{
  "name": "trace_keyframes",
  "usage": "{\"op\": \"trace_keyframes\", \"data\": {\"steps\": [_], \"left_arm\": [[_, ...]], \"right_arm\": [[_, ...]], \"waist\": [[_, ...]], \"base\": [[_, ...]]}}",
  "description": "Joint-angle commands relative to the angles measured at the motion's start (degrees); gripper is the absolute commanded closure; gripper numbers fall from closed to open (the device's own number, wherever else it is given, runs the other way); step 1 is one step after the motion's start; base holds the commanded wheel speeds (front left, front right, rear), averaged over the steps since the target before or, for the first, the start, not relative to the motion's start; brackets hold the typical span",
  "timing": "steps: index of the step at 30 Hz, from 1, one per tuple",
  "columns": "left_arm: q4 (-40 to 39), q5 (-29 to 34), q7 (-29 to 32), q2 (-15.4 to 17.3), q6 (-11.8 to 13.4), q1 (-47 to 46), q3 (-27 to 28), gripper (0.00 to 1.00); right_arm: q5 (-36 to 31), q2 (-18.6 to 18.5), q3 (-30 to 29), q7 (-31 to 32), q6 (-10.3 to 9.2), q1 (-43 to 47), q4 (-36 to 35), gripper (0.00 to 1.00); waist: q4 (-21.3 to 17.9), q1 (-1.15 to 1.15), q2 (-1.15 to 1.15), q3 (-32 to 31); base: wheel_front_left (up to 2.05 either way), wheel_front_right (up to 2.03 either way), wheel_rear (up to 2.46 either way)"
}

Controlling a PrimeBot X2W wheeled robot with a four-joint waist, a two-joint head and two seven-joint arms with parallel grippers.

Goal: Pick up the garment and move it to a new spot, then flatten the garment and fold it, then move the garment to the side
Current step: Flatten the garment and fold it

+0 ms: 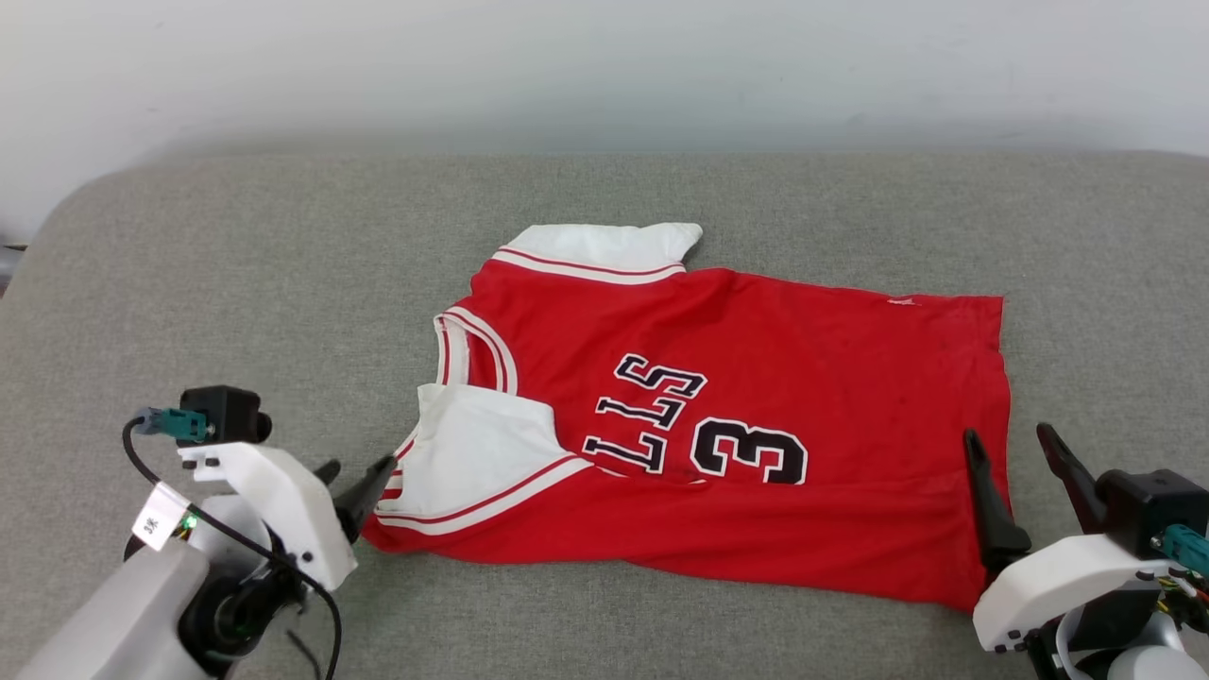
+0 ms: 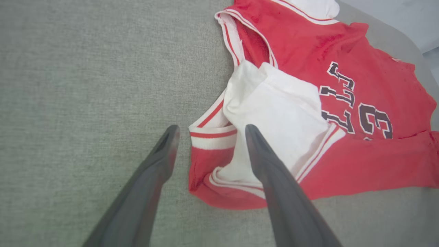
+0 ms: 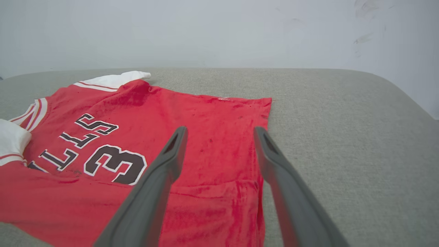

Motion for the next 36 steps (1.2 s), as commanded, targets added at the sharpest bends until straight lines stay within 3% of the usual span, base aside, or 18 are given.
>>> {"op": "trace_keyframes", "data": {"steps": [1, 9, 16, 17, 19, 24, 29, 36], "left_arm": [[-1.27, -0.83, 2.69, 1.24, 0.54, 1.07, -0.48, 0.00], [-7.23, -4.29, 12.60, 5.58, 3.36, 2.88, -1.37, 0.00], [-5.79, -5.17, 17.37, 4.91, 4.25, 2.50, -3.48, 0.00], [-5.45, -5.56, 18.28, 4.35, 4.01, 2.87, -4.04, 0.21], [-5.05, -6.14, 18.97, 3.39, 3.65, 3.09, -4.56, 1.00], [-4.93, -6.02, 17.82, 3.04, 2.66, 3.06, -4.29, 1.00], [-7.58, -4.93, 14.89, 4.24, 3.39, 3.27, -2.86, 1.00], [-12.38, -3.57, 12.97, 5.93, 4.92, 3.71, -1.85, 1.00]], "right_arm": [[0.05, 0.26, 0.08, 0.43, -0.06, 0.77, -0.77, 0.00], [1.67, 0.31, 1.14, 1.69, -0.06, 0.88, -2.97, 0.00], [2.38, 0.31, 1.01, 2.37, -0.06, -0.17, -2.60, 0.00], [2.61, 0.30, 0.90, 2.55, -0.06, -0.17, -2.45, 0.00], [3.10, 0.30, 0.50, 3.35, -0.06, 0.00, -2.15, 0.00], [4.34, 0.30, -1.50, 8.44, -0.05, 0.91, -1.90, 0.00], [4.72, -0.71, -3.91, 19.62, -0.05, 2.26, -2.65, 0.00], [6.84, -3.64, -2.29, 32.44, -0.05, 1.74, -3.43, 0.00]], "waist": [[0.01, 0.00, 0.00, -0.08], [-1.38, 0.00, 0.00, 2.62], [-2.96, 0.00, 0.00, 5.31], [-3.12, 0.00, 0.00, 5.40], [-3.31, 0.00, 0.00, 5.52], [-3.24, 0.00, 0.00, 4.98], [-2.58, 0.00, 0.00, 3.64], [-1.22, 0.00, 0.00, 3.64]], "base": [[0.00, 0.00, 0.00], [0.00, 0.00, 0.00], [0.00, 0.00, 0.00], [0.00, 0.00, 0.00], [0.00, 0.00, 0.00], [0.00, 0.00, 0.00], [0.00, 0.00, 0.00], [0.00, 0.00, 0.00]]}}
